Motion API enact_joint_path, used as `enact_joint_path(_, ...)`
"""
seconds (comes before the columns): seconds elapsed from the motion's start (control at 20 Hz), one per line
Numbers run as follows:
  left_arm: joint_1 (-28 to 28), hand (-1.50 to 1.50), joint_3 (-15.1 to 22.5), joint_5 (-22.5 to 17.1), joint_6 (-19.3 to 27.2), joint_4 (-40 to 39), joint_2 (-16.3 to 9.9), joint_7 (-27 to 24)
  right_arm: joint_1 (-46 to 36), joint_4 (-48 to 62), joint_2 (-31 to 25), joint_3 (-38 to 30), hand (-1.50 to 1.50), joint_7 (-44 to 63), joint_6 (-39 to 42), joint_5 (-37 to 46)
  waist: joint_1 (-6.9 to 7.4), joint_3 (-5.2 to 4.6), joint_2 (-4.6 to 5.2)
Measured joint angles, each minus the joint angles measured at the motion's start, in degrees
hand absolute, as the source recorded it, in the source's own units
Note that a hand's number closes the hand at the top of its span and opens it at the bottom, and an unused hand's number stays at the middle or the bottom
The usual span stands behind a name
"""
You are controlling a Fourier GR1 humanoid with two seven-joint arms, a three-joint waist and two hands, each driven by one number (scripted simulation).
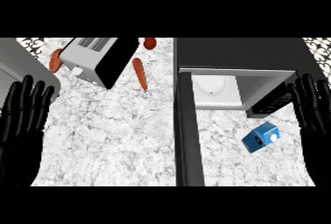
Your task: Pick up the milk, place it into the microwave and close the microwave
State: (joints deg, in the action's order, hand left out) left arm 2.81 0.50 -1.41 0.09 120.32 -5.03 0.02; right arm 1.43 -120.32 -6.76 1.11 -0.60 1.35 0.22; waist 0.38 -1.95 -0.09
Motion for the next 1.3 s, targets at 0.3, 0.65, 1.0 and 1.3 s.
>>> enact_joint_path(0.3, -0.85, -1.5, 0.63, -0.72, -2.25, -0.24, -1.08, -0.89, -5.6, 1.43, 1.63, -2.58, -1.5, 6.11, -11.76, 14.24, 0.03, 1.36, 0.14)
enact_joint_path(0.65, 4.19, -1.5, 5.36, 1.1, 0.36, 2.11, 2.85, 1.86, -12.03, 5.5, 5.79, -1.08, -1.5, 15.55, -27.34, 26.01, 0.28, 1.8, 0.08)
enact_joint_path(1.0, 11.66, -1.5, 8.95, 2.52, 0.56, 7.75, 3.71, 1.86, -11.21, 8.84, 6.33, 1.08, -1.5, 17.75, -33.58, 29.71, 0.03, 1.92, 0.03)
enact_joint_path(1.3, 16.49, -1.5, 10.95, 3.33, 0.33, 10.48, 3.89, 0.44, -8.01, 12.54, 6.53, 1.32, -1.5, 14.46, -36.59, 28.37, -0.05, 1.95, 0.03)
